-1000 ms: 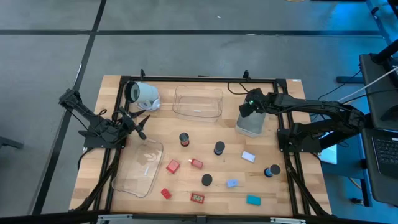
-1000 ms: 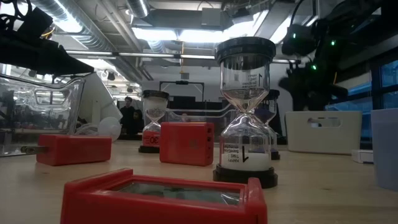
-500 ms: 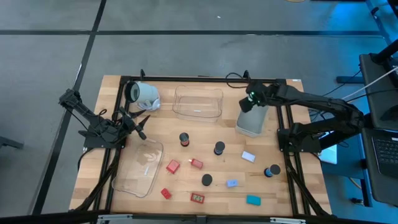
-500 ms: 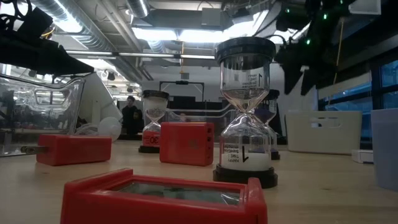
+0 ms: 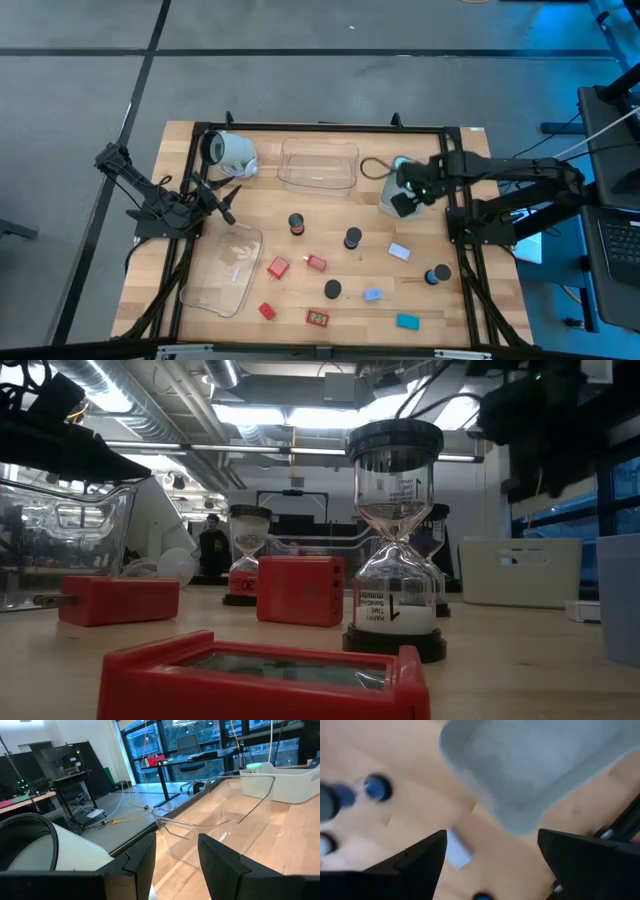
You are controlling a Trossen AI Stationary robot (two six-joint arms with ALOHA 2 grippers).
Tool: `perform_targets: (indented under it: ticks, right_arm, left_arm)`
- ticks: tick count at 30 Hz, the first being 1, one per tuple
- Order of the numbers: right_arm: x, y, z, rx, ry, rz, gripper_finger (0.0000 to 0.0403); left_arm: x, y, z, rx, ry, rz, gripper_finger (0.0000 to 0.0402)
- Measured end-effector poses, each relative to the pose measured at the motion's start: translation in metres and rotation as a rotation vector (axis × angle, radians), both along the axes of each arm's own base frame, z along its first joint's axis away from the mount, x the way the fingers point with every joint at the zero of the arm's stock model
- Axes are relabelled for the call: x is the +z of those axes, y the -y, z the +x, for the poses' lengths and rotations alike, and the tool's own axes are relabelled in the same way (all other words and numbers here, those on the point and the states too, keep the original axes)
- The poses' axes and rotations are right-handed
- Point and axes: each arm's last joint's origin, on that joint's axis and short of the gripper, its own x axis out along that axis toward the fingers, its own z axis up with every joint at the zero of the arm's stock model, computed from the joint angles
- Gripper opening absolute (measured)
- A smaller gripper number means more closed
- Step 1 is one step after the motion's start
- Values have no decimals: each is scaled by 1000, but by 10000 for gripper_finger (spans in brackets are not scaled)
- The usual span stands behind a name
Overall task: Pick & Place Office items
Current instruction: Put the right blue hourglass into the grey bin
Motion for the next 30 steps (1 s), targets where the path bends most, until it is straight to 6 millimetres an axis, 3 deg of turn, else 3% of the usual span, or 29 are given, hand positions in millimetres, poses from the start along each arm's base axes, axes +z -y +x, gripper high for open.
perform_targets:
  ticks: [7,15,24,30]
  right_arm:
    - [0,-53,-5,-21,-20,106,314]
    - [-1,-103,-23,-197,-73,152,314]
    - [-14,-140,-34,-315,-187,154,314]
    - [-21,-150,-35,-318,-279,175,314]
  left_arm:
    - [-1,0,0,-7,-7,3,143]
    - [-1,0,0,-7,-8,4,143]
    - [-1,0,0,-7,-8,4,143]
    - [-1,0,0,-7,-9,4,143]
